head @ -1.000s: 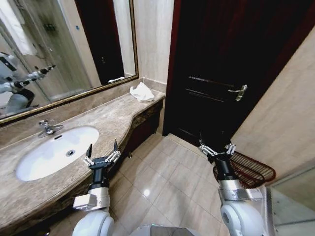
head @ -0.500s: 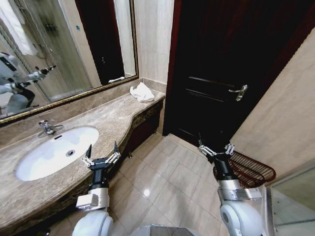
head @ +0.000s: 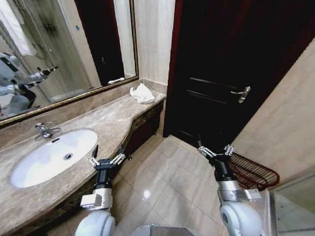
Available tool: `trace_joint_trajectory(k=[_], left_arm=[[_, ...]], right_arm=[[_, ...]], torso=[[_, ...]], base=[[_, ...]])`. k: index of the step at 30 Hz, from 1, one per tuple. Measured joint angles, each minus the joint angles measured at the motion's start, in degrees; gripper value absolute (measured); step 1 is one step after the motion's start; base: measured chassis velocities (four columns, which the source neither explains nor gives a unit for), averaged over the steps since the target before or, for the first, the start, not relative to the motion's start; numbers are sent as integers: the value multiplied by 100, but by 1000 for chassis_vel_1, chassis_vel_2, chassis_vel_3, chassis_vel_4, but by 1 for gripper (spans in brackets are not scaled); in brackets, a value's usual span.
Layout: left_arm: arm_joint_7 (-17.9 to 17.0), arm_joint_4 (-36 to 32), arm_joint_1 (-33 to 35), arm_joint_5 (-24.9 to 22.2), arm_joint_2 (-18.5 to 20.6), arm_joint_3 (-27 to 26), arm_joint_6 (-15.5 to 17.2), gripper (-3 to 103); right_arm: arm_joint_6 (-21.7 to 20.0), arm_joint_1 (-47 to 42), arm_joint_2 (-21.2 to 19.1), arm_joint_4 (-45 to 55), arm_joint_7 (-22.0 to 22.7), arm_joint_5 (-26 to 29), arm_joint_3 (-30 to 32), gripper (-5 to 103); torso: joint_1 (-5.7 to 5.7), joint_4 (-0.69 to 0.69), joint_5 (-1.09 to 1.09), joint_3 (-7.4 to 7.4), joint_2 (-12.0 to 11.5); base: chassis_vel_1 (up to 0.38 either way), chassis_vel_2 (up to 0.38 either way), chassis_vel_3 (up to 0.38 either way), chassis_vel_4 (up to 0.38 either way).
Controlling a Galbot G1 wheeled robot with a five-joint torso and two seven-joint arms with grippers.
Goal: Discard the used towel into the hamper.
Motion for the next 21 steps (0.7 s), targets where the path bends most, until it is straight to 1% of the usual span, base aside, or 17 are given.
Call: trace_joint_trajectory(k=[21], left_arm=[[74,65,55,-17,0,68,-84,100]], right_arm=[[34,-18,-30,-50,-3,14,34,100]], torso=[[0,1,0,0,0]], base=[[-145,144,136,-143]])
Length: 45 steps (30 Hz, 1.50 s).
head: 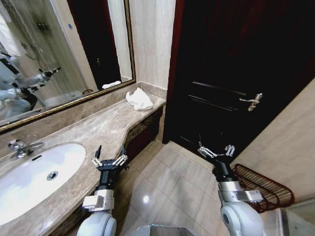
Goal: Discard the used towel into the hamper.
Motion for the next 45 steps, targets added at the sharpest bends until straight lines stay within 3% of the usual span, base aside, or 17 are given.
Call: trace_joint_trajectory(k=[21,31,40,45], left_arm=[[0,87,-143,-218,0,-75,93,100],[-20,170,-330,-604,0,-272,262,100],[-45,247,-711,-1026,0,-383,687,100],[-115,547,-1307,-1425,64,-518,1164,100]], right_arm=[[16,2,18,-76,4,2,21,100],[139,6,-18,-152,-16,27,10,100],[381,-98,-32,-325,-189,-13,34,100],[403,-124,-70,-530,-227,-108,47,100]], torso=[[0,0,1,0,0],[0,1,1,0,0],[1,-5,1,0,-1],[-3,0,0,-1,0]], base=[[-138,134,139,-143],[-136,139,141,-136],[-88,74,49,-59],[43,-6,-22,24]])
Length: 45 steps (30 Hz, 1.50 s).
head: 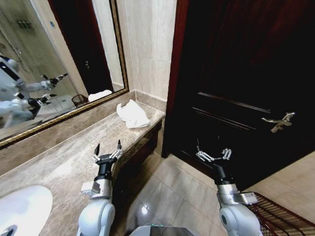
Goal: Discard the used towel into the hamper.
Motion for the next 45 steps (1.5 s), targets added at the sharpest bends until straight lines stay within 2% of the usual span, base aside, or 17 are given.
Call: trace_joint_trajectory(k=[2,4,7,9,16,23,24,29,38,45], left_arm=[[-9,25,-67,-78,58,-18,67,100],[-75,145,-273,-373,344,-54,277,100],[-101,230,-347,-470,504,-57,334,100],[-171,425,-534,-645,833,-11,450,100],[-401,666,-1044,-1023,1243,185,829,100],[-520,658,-1258,-1134,1385,346,1093,100],[-614,656,-1404,-1219,1448,406,1244,100],[-804,688,-1723,-1375,1519,538,1553,100],[-997,670,-1861,-1234,1307,775,1758,100],[-968,238,-1456,-1046,1276,658,1749,100]], right_arm=[[0,2,-5,-22,0,-11,0,100],[-2,25,-11,-104,0,-53,-8,100],[-4,42,-11,-162,0,-70,-9,100],[-2,85,27,-332,-4,-108,-17,100],[7,123,155,-513,-32,-250,-70,100],[7,149,154,-535,-32,-262,-45,100],[-2,164,154,-538,-31,-262,-46,100],[-3,153,162,-563,-41,-295,-61,100],[-6,118,119,-526,-47,-296,-39,100],[102,121,161,-556,-10,-268,-82,100]], torso=[[0,0,0,0,0],[1,-1,0,0,0],[2,0,1,0,0],[3,0,1,1,0],[3,-1,0,1,0],[3,0,1,1,0],[3,0,0,1,0],[3,0,1,1,0],[3,-1,1,1,0],[3,0,1,1,0]], base=[[0,0,0,0],[0,0,0,0],[0,0,0,0],[0,0,0,0],[0,0,0,0],[0,0,0,0],[0,0,0,0],[0,0,0,0],[0,0,0,0],[0,0,0,0]])
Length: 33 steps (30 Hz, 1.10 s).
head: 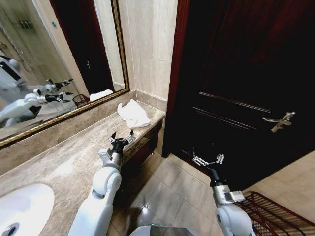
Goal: Discard the used towel into the hamper.
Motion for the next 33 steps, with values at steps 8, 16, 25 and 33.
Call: trace_joint_trajectory(k=[8,16,25,33], left_arm=[[184,-748,527,33,-127,-333,77,100],[528,-1073,934,278,-414,-541,-113,100],[1255,-1202,1354,219,-542,-988,-848,96],[1340,-1244,1472,154,-653,-1013,-938,98]], right_arm=[[78,48,-14,67,-6,110,-41,100],[-42,-33,-8,169,-81,103,-28,100],[1,-73,0,201,-201,118,-68,100],[59,-188,5,274,-245,129,-69,100]], torso=[[0,0,0,0,0],[0,0,-1,0,0],[2,0,-1,2,7],[80,0,-1,83,168]], base=[[0,0,0,0],[0,0,0,0],[0,0,0,0],[0,0,0,0]])
